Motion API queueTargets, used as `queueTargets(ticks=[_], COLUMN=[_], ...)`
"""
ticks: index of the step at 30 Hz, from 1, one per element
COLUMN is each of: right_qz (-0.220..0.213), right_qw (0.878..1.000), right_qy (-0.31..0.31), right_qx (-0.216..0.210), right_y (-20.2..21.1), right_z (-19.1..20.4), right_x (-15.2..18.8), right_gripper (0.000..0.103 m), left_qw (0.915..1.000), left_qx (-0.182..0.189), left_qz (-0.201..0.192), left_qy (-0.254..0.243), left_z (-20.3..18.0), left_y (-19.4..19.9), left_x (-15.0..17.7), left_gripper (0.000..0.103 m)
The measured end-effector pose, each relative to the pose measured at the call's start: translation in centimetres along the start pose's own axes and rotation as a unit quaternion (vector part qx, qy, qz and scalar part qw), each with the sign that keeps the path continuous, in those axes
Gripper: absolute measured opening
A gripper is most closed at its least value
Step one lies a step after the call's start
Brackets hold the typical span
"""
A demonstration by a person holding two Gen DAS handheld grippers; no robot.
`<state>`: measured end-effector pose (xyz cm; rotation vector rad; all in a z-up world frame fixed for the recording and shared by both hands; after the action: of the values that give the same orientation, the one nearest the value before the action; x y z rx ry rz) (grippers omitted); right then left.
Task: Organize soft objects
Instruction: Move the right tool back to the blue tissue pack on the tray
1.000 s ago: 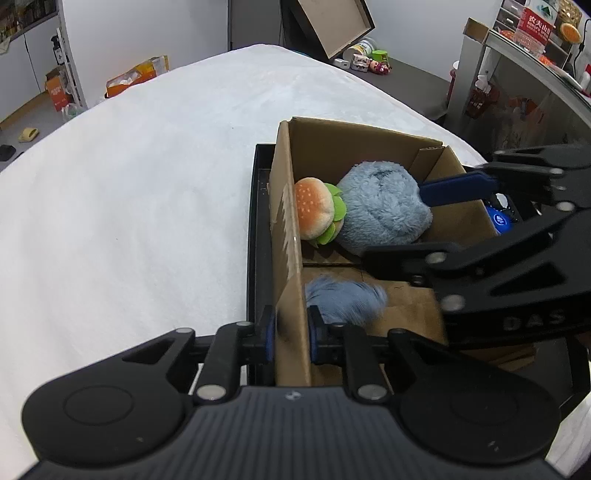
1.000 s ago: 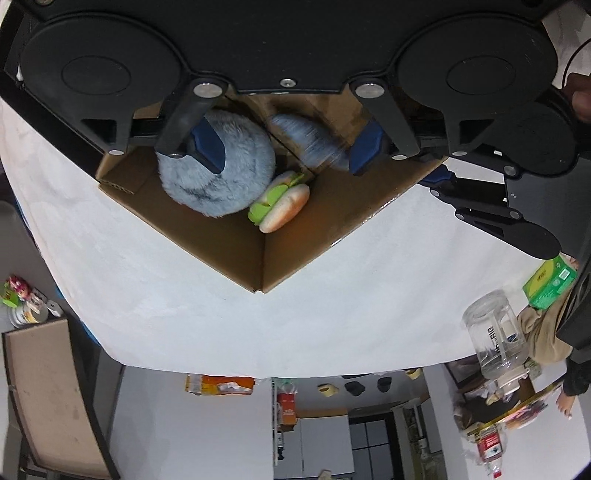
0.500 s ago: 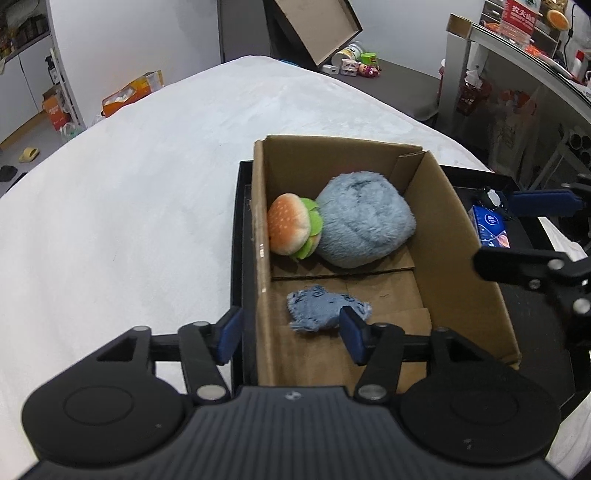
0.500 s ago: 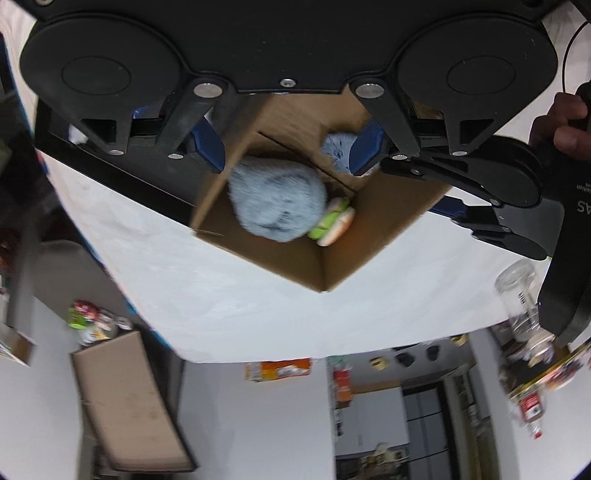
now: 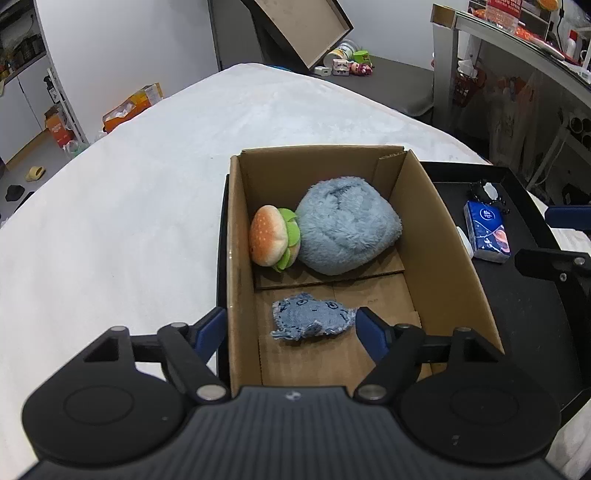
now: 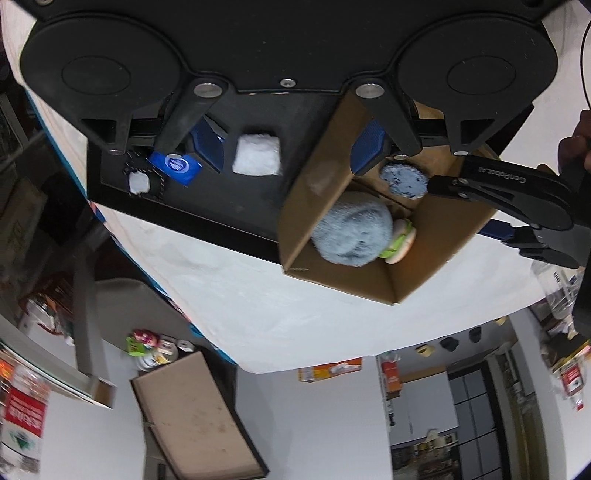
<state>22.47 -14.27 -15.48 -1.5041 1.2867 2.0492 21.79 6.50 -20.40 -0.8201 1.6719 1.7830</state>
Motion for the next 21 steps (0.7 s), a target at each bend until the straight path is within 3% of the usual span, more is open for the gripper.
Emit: queueTargets(ticks=[12,21], right_qz=[0.015,0.029], right_qw=[0.999,0.993], right_qy=[-0.045,-0.084], right_qx=[0.024,0.072], right_y=[-0.6,-3.0], right_z=[-3.5,-7.2], right_x=[3.1,4.7], right_gripper=[0.075,0.074], left_qw=[0.9997,0.9988], left_qx=[-0.019,-0.035], left_qz=[0.009,0.014], left_qy=[-0.016,-0.033], left_z=[-0.8,-1.0], left_y=[-1.0,-1.8], left_x=[-0.1,-0.3], left_gripper=[0.079,0.079])
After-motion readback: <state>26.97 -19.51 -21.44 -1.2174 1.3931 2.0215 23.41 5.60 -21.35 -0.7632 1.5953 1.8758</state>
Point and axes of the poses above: each gripper's, at about its wrist camera, not at the fingertips, and y roughly against the way its jaws point, z to its left, x to its underside, the point moved 8 cm from there along -y, roughly the way its jaws point, and after that the axes turned 15 degrees about -z, right-handed, at the moved point
